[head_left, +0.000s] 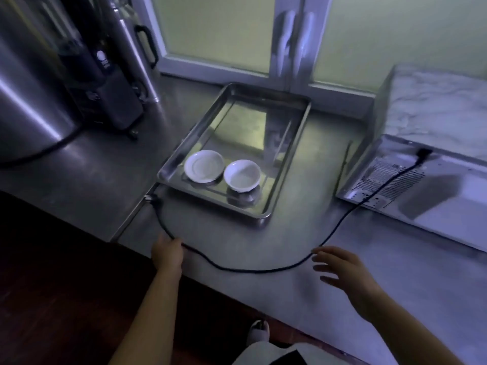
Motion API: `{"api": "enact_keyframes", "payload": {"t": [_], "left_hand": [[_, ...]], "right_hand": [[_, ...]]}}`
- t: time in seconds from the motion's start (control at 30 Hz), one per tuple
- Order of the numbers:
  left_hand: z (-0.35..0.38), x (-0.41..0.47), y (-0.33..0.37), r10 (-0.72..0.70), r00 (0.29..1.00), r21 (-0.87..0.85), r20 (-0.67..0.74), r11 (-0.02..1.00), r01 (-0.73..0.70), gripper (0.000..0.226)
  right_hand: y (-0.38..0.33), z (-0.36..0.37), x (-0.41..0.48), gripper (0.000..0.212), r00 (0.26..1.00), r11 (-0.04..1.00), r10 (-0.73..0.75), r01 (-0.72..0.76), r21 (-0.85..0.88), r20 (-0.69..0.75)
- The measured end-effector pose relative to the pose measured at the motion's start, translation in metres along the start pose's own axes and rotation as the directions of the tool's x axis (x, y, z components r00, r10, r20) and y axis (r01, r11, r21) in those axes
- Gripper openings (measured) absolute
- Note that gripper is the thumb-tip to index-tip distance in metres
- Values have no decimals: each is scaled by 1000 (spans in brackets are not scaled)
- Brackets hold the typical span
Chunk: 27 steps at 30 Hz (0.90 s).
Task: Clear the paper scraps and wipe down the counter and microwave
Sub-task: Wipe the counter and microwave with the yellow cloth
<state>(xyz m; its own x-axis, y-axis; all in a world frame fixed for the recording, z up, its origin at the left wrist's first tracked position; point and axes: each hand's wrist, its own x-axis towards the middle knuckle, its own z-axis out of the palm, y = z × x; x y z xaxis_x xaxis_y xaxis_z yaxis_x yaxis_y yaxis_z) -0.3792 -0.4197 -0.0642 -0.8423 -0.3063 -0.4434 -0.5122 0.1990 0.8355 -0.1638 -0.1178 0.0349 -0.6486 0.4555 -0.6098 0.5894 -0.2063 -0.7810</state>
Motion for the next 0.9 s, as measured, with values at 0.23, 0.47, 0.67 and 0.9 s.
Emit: {"api": "enact_keyframes", "payload": {"t": [0.23, 0.47, 0.67, 0.9], "left_hand": [[109, -125, 29, 413, 818, -86, 401, 906, -415, 24], [259, -298, 16, 236, 281, -27, 930, 807, -590, 26], [328, -405, -29, -65, 93, 113, 994, 677, -727, 21], [377, -483, -75, -284, 46, 195, 958, 524, -829, 24]], "right_hand": [[43, -115, -21, 16, 949, 955, 125, -36, 295, -289], [112, -268, -73, 14, 808, 873, 216, 92, 479, -548], [202, -397, -114, 19, 432, 973, 205, 4, 230, -878], [276, -492, -89, 64, 593, 928, 331, -345, 139, -734]]}}
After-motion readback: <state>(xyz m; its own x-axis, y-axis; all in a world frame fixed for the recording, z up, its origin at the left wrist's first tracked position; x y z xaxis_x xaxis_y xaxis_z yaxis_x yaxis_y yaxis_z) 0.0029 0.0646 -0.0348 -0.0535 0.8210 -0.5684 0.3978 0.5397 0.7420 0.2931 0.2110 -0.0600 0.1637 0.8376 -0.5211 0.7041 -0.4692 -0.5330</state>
